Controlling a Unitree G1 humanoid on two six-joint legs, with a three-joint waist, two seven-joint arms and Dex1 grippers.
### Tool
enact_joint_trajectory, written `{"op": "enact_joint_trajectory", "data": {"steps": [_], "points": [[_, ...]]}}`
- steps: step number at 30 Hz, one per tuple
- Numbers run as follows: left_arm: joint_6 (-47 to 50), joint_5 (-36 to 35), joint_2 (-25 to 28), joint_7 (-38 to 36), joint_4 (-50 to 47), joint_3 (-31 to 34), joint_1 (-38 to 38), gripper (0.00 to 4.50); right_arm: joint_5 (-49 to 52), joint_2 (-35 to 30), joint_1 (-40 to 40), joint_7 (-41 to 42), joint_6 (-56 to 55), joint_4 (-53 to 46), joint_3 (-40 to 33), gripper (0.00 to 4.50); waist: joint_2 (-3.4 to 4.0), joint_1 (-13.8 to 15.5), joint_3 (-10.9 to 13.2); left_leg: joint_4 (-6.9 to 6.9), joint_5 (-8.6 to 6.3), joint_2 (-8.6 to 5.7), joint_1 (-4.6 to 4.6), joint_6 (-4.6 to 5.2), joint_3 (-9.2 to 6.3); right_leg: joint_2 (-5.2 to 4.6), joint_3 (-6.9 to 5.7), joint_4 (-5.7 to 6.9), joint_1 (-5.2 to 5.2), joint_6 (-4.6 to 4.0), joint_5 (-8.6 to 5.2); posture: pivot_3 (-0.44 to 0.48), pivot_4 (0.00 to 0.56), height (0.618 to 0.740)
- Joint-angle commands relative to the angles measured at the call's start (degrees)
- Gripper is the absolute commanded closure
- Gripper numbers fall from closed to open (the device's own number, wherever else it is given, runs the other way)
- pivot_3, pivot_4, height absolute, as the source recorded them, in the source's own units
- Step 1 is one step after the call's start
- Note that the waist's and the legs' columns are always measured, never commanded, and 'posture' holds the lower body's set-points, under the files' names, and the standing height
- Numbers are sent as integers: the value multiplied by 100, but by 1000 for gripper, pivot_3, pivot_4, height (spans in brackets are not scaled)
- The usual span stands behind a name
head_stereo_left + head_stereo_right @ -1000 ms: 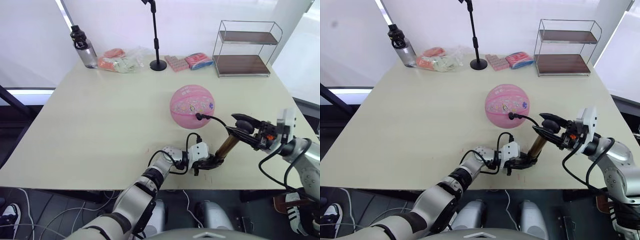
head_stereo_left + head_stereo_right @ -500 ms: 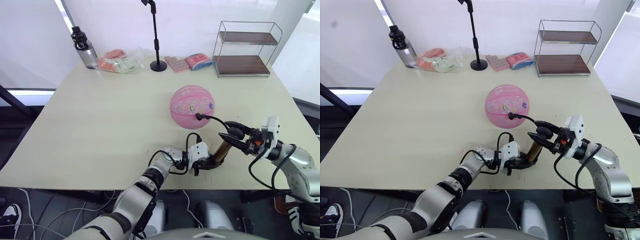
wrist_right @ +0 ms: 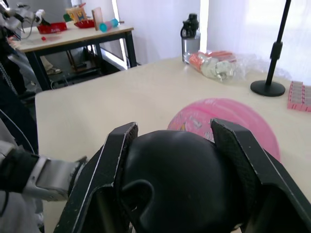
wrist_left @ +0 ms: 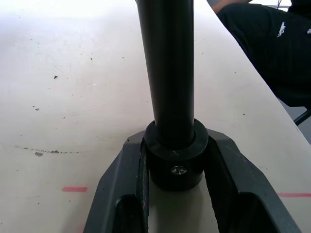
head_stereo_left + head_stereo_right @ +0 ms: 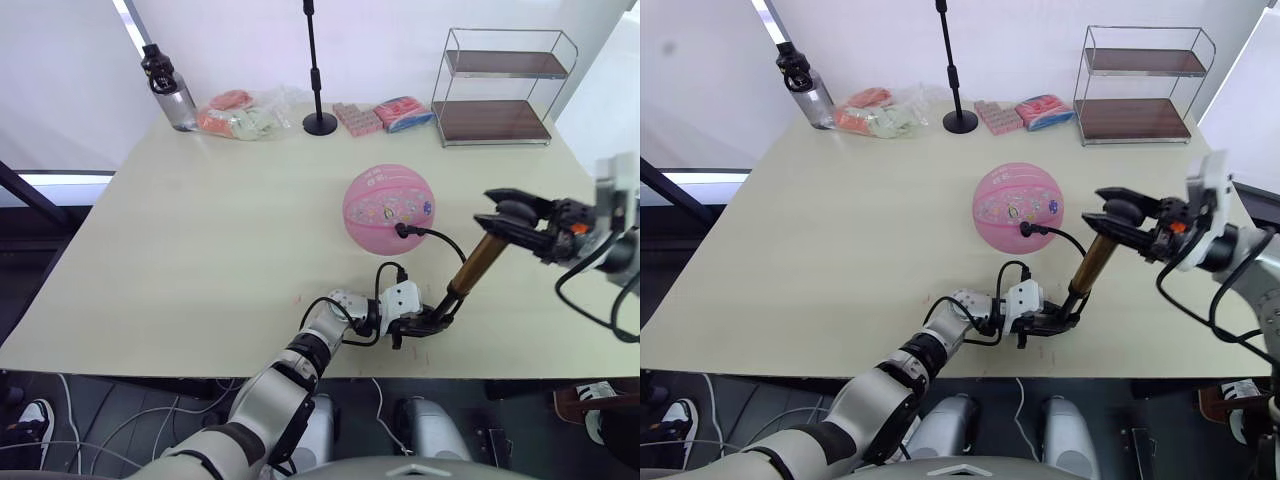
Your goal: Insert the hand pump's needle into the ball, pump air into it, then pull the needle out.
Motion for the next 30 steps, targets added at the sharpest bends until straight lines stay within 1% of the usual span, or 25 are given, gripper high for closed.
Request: {"op": "enact_joint_trajectory", "data": {"steps": [1,4,7,10,13,15,17,18,20,21,22,25,30], "points": [[282,357,250,137,475,-140,236,3404,738,-259,-505,-90,223,-171,-586,2612,3,0,5,0,0,0,-1,0,0,0,0,0,0,0,0,0,150,740],[280,362,257,145,468,-143,242,3404,991,-411,-848,-226,424,-96,-663,2612,2,1,11,2,0,0,-3,0,1,0,0,0,-2,0,0,0,150,740],[274,367,267,141,460,-151,257,3404,1023,-400,-937,-268,523,-94,-581,2612,13,0,18,17,0,0,-36,0,-1,0,-2,3,-29,2,2,0,150,740],[274,372,266,143,452,-161,269,3404,621,-328,-635,-112,455,-147,-238,2612,15,-1,20,29,0,-2,-50,0,0,0,-1,5,-38,6,5,0,150,740],[272,376,254,164,452,-164,274,3404,-192,-243,-54,142,37,-116,322,2612,6,-1,13,36,0,-3,-50,1,-1,0,-1,6,-36,8,6,0,150,740],[272,371,249,199,448,-150,274,3404,-835,-38,344,73,-387,78,765,2612,-4,-3,3,35,0,0,-39,1,-3,2,-2,6,-26,8,6,0,150,740],[273,371,249,221,447,-144,276,3404,-1369,168,676,132,-857,293,1159,2613,-45,-15,-30,34,-1,3,-23,1,-3,5,-3,6,-13,8,5,0,150,740],[271,372,250,227,451,-148,277,3404,-1584,276,818,208,-1094,395,1346,2613,-56,-19,-36,34,-1,10,5,0,-4,8,-3,7,14,7,5,0,150,740],[273,370,254,234,456,-151,279,3404,-1822,544,1046,278,-1412,596,1577,2613,-65,-20,-43,27,-3,33,43,-2,-6,5,-1,6,50,-16,-10,0,150,740],[275,368,257,235,457,-152,278,3404,-1885,650,1136,310,-1504,682,1659,2613,-82,-21,-62,27,-4,37,45,-4,-7,6,-3,7,53,-17,-11,0,150,740],[277,364,256,240,459,-149,277,3404,-1944,758,1213,314,-1572,773,1724,2613,-78,-21,-64,27,-14,50,50,-21,-16,12,-4,7,56,-17,-11,0,150,740],[281,361,257,237,466,-149,271,3404,-2277,913,1418,391,-1821,1071,1996,2613,-89,-19,-92,21,-4,50,54,-3,-23,15,-5,7,57,-17,-10,0,150,740],[286,360,266,232,463,-143,269,3404,-2542,1438,1608,270,-2025,1522,2231,2613,-106,-13,-118,9,-5,49,56,-6,-22,17,-11,6,56,-10,-6,0,150,740]]}}
